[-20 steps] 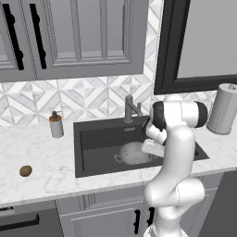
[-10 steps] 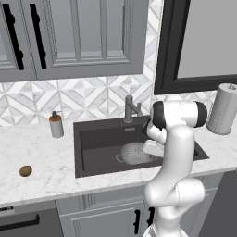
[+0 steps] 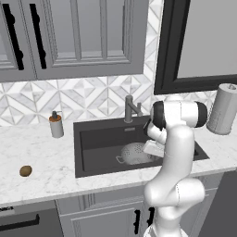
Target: Put the colander in the sink, put the kiwi in the colander, and turn on the sink faucet and pour water over the colander.
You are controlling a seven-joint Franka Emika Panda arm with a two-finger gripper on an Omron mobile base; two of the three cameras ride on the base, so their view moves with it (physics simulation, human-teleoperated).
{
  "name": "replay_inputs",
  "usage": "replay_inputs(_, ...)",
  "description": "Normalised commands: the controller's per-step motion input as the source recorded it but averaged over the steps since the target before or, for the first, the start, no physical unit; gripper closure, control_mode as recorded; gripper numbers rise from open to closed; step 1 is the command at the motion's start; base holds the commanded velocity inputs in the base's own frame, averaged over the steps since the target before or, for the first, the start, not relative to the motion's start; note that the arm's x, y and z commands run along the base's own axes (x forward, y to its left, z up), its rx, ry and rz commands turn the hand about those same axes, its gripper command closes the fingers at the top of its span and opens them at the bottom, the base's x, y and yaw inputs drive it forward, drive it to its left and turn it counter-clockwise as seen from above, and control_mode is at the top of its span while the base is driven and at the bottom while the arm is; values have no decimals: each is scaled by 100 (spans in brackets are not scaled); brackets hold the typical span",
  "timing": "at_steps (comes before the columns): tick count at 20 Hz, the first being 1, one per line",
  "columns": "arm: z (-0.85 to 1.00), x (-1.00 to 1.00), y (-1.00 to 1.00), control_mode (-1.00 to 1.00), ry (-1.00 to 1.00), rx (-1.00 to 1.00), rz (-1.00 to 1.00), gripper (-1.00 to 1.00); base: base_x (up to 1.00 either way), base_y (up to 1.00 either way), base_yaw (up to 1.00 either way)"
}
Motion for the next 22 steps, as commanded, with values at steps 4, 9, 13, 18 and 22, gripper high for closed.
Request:
replay_inputs(4,5,-5,0,-100,0,0,0,-100,0,0,0)
replay_inputs(9,34,-18,-10,-100,0,0,0,-100,0,0,0)
replay_inputs(13,48,-29,-15,-100,0,0,0,-100,0,0,0)
replay_inputs(18,60,-24,-4,-100,-2,0,0,-100,0,0,0)
replay_inputs(22,62,-43,0,-100,-8,0,2,-100,0,0,0)
